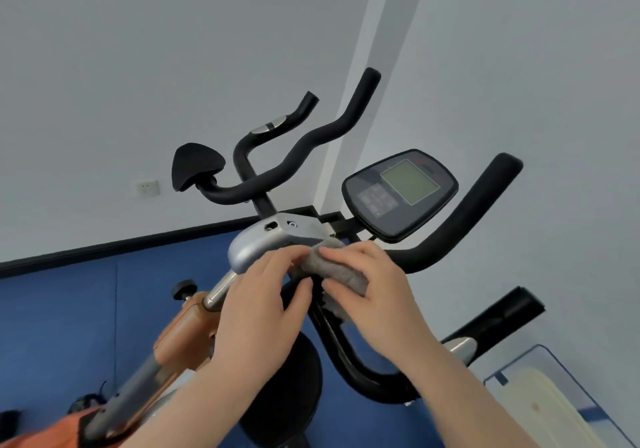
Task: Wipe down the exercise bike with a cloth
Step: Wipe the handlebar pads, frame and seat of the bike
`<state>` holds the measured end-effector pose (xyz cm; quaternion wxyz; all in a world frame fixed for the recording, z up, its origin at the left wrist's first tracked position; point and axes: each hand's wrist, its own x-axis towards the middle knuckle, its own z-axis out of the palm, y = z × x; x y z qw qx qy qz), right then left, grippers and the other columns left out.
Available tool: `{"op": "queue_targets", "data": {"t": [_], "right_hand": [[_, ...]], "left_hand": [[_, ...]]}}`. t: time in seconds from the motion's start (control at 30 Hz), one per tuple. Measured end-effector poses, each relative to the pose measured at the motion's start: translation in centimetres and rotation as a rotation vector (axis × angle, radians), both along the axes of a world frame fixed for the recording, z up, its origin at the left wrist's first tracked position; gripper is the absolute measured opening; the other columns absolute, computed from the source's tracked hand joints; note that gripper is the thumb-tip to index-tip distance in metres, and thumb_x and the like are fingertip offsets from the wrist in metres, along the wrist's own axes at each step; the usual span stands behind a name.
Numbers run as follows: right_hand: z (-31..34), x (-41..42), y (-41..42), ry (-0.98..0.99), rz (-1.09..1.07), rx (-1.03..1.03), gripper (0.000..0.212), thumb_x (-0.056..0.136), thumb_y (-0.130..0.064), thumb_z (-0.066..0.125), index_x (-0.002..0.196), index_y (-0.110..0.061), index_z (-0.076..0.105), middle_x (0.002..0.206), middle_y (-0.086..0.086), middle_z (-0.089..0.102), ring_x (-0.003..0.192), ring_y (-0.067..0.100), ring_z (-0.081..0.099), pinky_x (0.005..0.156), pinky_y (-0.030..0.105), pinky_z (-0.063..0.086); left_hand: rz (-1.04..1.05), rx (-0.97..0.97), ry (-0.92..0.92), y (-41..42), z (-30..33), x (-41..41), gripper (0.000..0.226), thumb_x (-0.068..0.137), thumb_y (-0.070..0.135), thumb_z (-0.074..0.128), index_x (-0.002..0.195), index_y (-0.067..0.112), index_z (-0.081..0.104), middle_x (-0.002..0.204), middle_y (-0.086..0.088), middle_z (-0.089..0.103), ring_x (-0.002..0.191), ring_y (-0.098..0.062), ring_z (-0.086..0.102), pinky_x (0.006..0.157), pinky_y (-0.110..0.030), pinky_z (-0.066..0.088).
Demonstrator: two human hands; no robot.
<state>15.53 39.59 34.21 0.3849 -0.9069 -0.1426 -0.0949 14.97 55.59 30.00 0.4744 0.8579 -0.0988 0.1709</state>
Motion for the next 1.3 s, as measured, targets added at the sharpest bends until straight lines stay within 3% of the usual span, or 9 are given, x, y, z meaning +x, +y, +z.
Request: {"op": "queue_targets", "data": {"t": [0.13,0.23,0.3,0.43,0.67,0.8,0.97,1.13,1.3], "right_hand": [[2.5,0.0,-1.6,0.117,0.104,0.102,0.030,0.088,-0.019,0.068,0.113,-0.035,0.067,0.107,-0.021,0.065,0.103,-0.002,0.060,0.087,0.015,0.047],[3.5,0.0,-2.4,0.191,0.122,0.105,0.031,0.089,-0.013,0.063,0.109,-0.037,0.067,0.106,-0.017,0.065,0.101,0.004,0.061,0.085,0.025,0.050],[3.7,0.0,-3.1,0.067,0.021,0.002,0.030,0.086,-0.012,0.066,0.106,-0.035,0.066,0.103,-0.021,0.059,0.098,0.000,0.058,0.080,0.017,0.045],[3.0,-0.2,-2.9,-0.156,-0.297,-0.260,0.013,0.082,-0.038,0.069,0.088,-0.033,0.059,0.083,-0.019,0.052,0.079,-0.003,0.053,0.063,0.013,0.039],[0.9,-1.3,-0.5,0.148,-0.161,0.523,0.011,0.094,-0.027,0.059,0.095,-0.029,0.070,0.084,-0.013,0.071,0.078,0.000,0.066,0.065,0.011,0.049],[0.3,-1.8,-0.9,0.148,-0.122,0.571,0.023,0.090,-0.022,0.066,0.111,-0.032,0.067,0.099,-0.013,0.071,0.094,0.004,0.067,0.077,0.017,0.053],[1.7,-0.4,-2.2,-0.232,-0.373,0.296,0.032,0.081,-0.032,0.075,0.108,-0.037,0.057,0.099,-0.024,0.063,0.094,-0.004,0.059,0.074,0.006,0.044],[-1.1,-0.1,0.3,-0.349,-0.371,-0.369,0.039,0.081,-0.030,0.075,0.119,-0.027,0.065,0.115,-0.004,0.058,0.105,0.019,0.047,0.087,0.036,0.047],[-1.4,0.2,1.2,-0.335,-0.394,-0.522,0.043,0.086,-0.048,0.063,0.124,-0.028,0.063,0.120,0.005,0.057,0.110,0.028,0.046,0.088,0.045,0.046]], "left_hand": [[-0.219,-0.108,0.006,0.6,1.6,1.1,0.045,0.083,0.032,0.073,0.123,0.046,0.059,0.137,0.033,0.043,0.134,0.000,0.039,0.107,-0.040,0.042],[-0.263,-0.110,0.057,0.5,2.5,2.2,0.029,0.081,0.030,0.076,0.104,0.043,0.065,0.108,0.026,0.062,0.108,0.000,0.057,0.093,-0.034,0.050],[-0.276,-0.060,0.096,0.1,2.6,2.5,0.016,0.080,0.034,0.075,0.092,0.039,0.065,0.093,0.024,0.063,0.090,0.002,0.059,0.078,-0.023,0.046],[-0.198,-0.077,0.079,-1.0,2.5,2.2,0.015,0.080,0.036,0.075,0.078,0.037,0.060,0.085,0.024,0.061,0.077,0.001,0.057,0.066,-0.012,0.043],[-0.202,-0.081,0.009,-2.6,2.6,0.4,0.018,0.080,0.029,0.075,0.091,0.033,0.061,0.082,0.013,0.062,0.082,-0.007,0.061,0.072,-0.026,0.049],[-0.351,-0.015,-0.023,-2.1,2.8,-0.2,0.024,0.085,0.032,0.069,0.110,0.032,0.066,0.094,0.015,0.062,0.094,-0.008,0.061,0.080,-0.027,0.050],[-0.027,-0.011,0.038,-1.0,2.5,0.7,0.017,0.089,0.036,0.060,0.105,0.039,0.064,0.089,0.023,0.063,0.090,0.005,0.060,0.074,-0.013,0.044],[0.133,0.150,-0.001,-0.9,1.3,0.4,0.016,0.091,0.026,0.055,0.102,0.034,0.065,0.088,0.019,0.063,0.079,0.000,0.059,0.067,-0.022,0.048],[0.218,0.257,-0.098,0.0,-0.1,-0.7,0.015,0.088,0.014,0.060,0.093,0.028,0.065,0.083,0.016,0.060,0.073,-0.006,0.056,0.062,-0.024,0.039]]}}
